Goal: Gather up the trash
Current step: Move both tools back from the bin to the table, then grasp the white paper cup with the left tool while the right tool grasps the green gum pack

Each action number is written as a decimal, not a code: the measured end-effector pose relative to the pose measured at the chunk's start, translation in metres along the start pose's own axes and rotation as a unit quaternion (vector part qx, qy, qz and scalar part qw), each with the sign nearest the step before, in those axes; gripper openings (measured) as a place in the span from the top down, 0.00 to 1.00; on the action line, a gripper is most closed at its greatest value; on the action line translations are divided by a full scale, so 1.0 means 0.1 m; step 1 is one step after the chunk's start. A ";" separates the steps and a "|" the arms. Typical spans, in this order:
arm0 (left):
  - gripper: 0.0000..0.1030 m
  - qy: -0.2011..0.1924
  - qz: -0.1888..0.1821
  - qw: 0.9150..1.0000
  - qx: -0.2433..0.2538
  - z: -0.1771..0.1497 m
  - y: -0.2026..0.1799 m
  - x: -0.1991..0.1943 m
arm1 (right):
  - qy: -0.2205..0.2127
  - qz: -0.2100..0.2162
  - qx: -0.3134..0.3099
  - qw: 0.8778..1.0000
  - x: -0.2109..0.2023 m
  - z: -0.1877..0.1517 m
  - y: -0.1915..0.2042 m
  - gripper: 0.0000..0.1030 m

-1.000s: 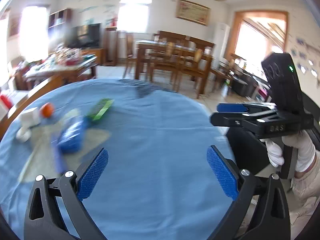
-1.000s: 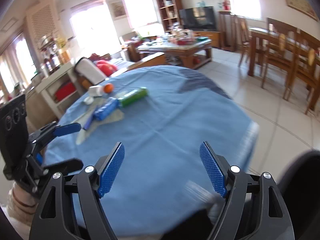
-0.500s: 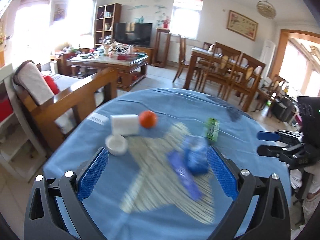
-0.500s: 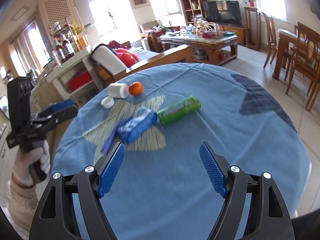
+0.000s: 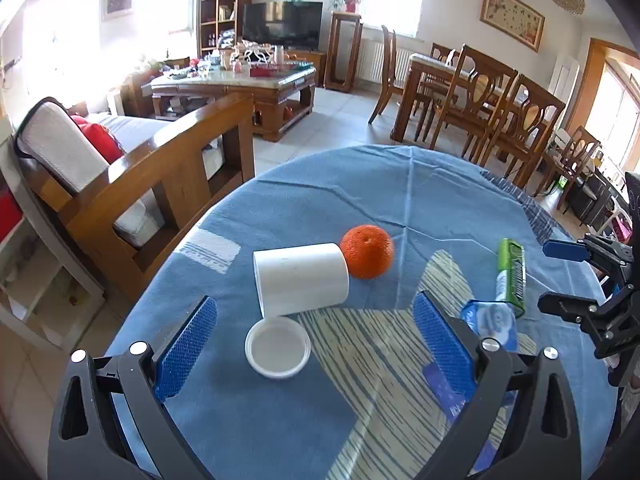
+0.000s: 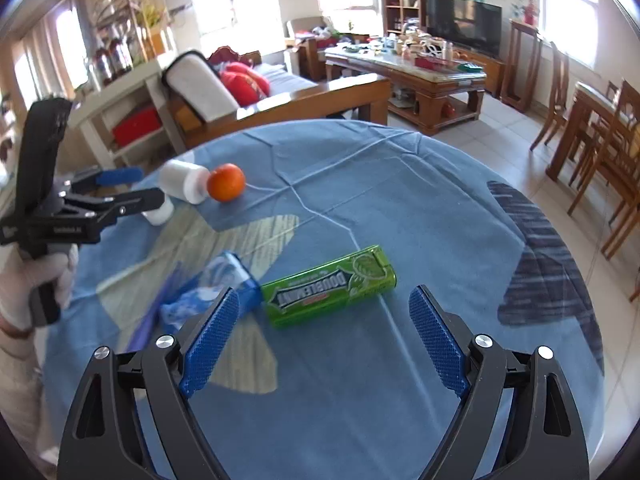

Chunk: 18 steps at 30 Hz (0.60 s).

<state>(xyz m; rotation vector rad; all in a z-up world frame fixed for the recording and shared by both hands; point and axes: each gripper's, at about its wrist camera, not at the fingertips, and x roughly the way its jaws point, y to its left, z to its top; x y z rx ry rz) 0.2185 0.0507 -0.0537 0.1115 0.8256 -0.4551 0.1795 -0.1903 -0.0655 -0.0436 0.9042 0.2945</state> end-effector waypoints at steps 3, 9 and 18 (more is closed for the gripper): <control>0.05 0.009 0.000 1.000 -0.002 0.02 0.03 0.08 | 0.009 0.003 -0.012 1.000 0.11 0.03 -0.02 0.17; 0.06 0.021 0.003 1.000 -0.011 0.05 0.09 0.19 | 0.017 0.004 -0.040 0.999 0.25 0.06 -0.03 0.13; 0.13 0.038 0.003 0.999 -0.016 0.11 0.17 0.27 | 0.027 0.008 -0.075 0.997 0.36 0.09 0.00 0.11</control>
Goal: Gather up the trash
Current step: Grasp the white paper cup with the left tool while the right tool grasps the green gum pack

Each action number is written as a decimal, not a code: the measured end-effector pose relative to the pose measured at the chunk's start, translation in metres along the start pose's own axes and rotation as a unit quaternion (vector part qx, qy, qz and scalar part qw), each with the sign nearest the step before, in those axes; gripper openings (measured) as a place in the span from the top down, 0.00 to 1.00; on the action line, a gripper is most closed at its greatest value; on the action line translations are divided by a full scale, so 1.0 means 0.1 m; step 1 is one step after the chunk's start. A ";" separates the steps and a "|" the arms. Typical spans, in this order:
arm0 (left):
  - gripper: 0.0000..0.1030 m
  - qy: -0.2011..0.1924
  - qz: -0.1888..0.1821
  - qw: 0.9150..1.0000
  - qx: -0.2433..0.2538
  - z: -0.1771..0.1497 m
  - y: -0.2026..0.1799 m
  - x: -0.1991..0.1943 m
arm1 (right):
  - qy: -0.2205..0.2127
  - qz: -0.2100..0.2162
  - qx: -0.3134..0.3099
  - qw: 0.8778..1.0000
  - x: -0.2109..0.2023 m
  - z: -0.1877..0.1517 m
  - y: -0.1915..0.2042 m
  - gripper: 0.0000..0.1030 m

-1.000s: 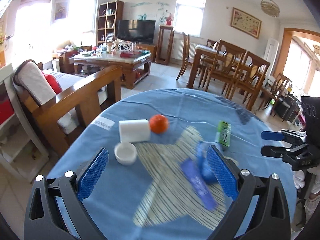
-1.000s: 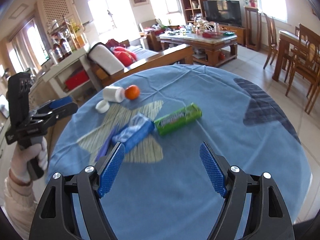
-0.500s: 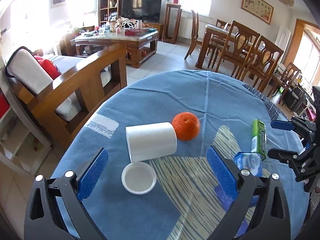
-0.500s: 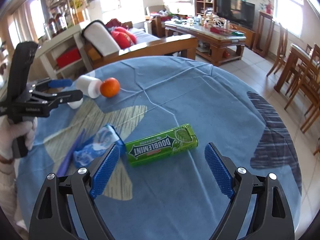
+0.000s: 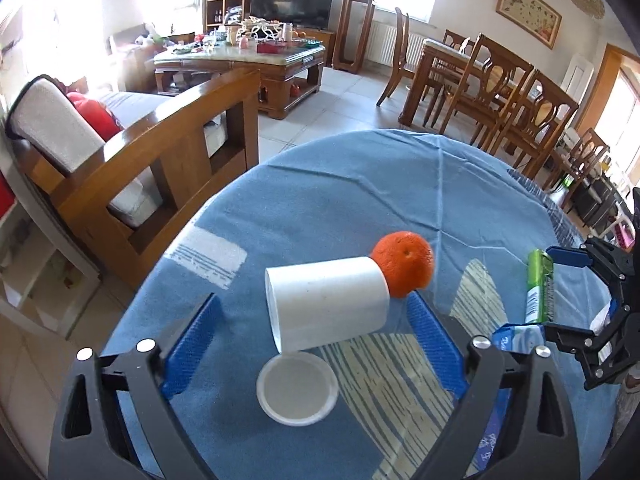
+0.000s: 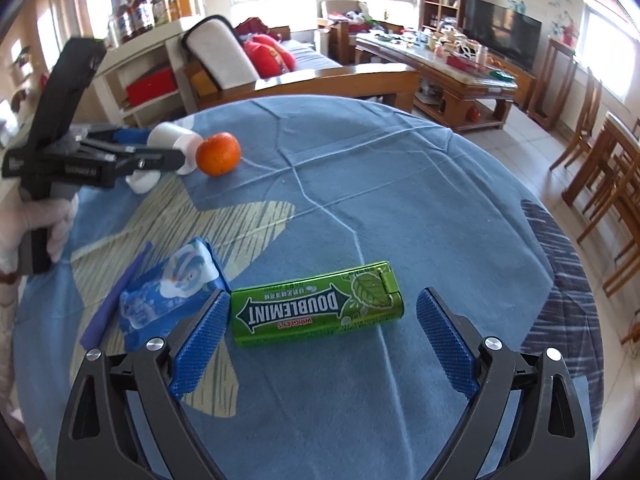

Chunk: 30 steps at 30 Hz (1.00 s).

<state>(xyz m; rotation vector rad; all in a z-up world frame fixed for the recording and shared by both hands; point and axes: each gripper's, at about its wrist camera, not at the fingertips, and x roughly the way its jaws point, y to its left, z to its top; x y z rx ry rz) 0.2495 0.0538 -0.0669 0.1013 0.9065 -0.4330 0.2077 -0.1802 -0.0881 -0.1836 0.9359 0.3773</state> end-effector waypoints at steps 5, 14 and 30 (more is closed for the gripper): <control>0.33 -0.006 -0.005 1.000 0.002 0.04 0.06 -0.01 | -0.002 0.017 0.001 1.000 0.06 0.01 -0.01 0.19; 0.52 -0.012 -0.019 1.000 0.014 0.01 -0.01 -0.08 | -0.023 0.024 0.034 0.999 -0.12 -0.01 -0.05 0.20; 0.53 -0.060 -0.040 0.997 0.031 -0.18 -0.31 -0.59 | -0.074 0.048 0.089 0.992 -0.74 -0.29 0.07 0.20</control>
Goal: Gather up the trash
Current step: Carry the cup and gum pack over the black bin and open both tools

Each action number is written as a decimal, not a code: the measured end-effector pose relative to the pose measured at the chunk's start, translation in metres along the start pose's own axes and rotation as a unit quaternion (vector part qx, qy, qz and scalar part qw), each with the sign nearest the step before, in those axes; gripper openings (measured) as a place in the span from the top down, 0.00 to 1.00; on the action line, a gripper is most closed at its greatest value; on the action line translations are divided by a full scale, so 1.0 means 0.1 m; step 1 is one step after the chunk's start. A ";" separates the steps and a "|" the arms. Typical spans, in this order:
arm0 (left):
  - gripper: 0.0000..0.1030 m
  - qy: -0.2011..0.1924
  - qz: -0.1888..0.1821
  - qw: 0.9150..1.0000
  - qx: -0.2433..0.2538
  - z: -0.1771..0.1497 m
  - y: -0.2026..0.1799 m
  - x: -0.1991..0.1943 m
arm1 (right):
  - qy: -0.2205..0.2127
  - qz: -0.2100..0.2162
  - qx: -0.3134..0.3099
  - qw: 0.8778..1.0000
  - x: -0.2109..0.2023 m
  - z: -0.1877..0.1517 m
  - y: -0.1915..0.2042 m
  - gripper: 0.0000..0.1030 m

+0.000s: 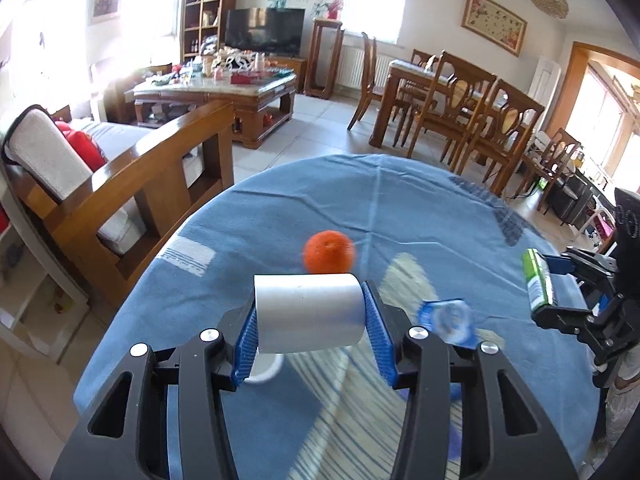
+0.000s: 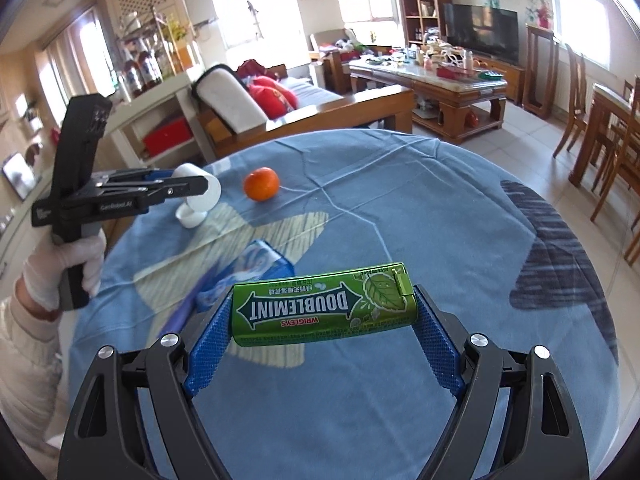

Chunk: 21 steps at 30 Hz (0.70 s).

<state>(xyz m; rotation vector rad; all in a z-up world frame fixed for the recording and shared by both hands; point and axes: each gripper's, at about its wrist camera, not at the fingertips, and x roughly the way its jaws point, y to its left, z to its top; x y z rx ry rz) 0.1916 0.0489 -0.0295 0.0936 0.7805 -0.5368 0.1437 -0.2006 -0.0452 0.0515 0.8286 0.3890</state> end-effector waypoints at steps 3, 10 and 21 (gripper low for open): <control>0.53 -0.019 -0.005 1.000 0.006 -0.02 -0.16 -0.16 | -0.015 0.005 0.016 1.000 -0.20 -0.08 -0.01 0.20; 0.53 -0.061 -0.023 0.997 0.035 -0.07 -0.66 -0.55 | -0.049 0.000 0.039 0.998 -0.78 -0.33 -0.02 0.20; 0.53 -0.084 -0.087 0.987 0.103 -0.18 -1.73 -0.81 | -0.087 -0.035 0.059 0.994 -1.74 -0.93 -0.11 0.20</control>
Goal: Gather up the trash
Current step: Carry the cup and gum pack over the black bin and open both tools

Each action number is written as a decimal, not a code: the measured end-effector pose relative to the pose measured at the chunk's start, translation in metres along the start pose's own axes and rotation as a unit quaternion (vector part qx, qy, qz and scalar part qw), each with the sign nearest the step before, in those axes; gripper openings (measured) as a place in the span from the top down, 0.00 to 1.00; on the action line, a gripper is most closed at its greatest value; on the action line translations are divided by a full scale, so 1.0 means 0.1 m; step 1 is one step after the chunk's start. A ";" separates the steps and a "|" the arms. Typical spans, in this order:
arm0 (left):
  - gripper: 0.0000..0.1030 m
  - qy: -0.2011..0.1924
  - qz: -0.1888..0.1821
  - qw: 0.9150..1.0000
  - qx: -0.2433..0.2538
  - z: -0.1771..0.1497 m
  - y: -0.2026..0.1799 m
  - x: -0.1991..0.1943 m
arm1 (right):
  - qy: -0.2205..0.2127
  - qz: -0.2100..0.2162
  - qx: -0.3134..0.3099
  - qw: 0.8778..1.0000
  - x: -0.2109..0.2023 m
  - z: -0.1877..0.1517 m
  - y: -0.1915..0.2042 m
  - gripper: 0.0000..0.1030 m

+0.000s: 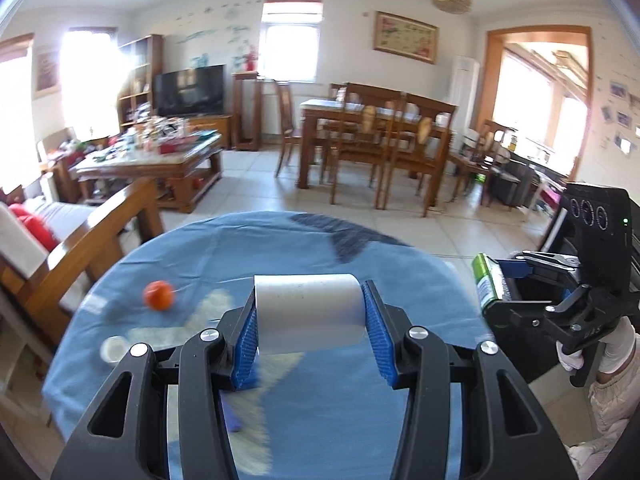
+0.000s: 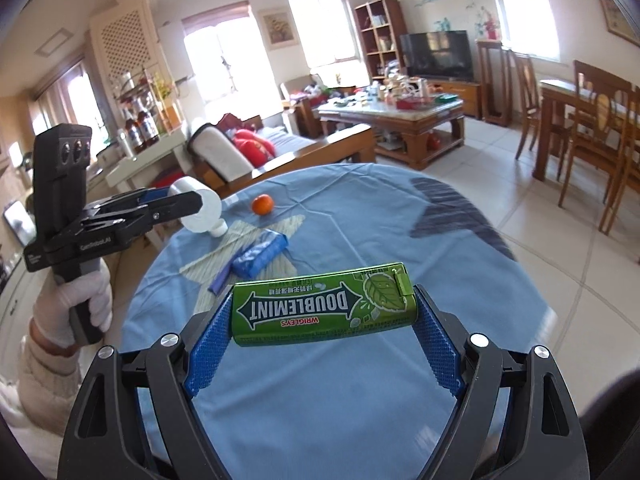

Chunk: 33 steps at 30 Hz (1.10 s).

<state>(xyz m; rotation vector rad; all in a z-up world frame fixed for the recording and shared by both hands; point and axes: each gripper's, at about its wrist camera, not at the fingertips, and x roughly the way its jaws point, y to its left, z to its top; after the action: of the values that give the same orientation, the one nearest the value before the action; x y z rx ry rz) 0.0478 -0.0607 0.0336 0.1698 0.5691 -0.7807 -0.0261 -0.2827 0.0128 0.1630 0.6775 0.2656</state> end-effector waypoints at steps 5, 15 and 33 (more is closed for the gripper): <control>0.53 0.006 -0.043 0.999 0.022 -0.02 -0.49 0.16 | -0.009 -0.028 0.020 0.999 -0.41 -0.29 -0.27 0.20; 0.53 0.032 -0.161 0.984 0.067 -0.04 -1.62 0.74 | -0.025 -0.092 0.092 0.991 -1.14 -0.91 -1.03 0.20; 0.53 0.113 -0.280 0.939 0.161 -0.42 -3.31 1.78 | 0.011 -0.237 0.182 0.954 -1.89 -2.11 -2.10 0.20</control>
<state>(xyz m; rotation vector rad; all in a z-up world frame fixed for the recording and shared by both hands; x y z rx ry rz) -0.1020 -0.3896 -0.0778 0.4148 0.7157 -1.4242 -0.2626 -0.5254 -0.0860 0.3429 0.7630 -0.3236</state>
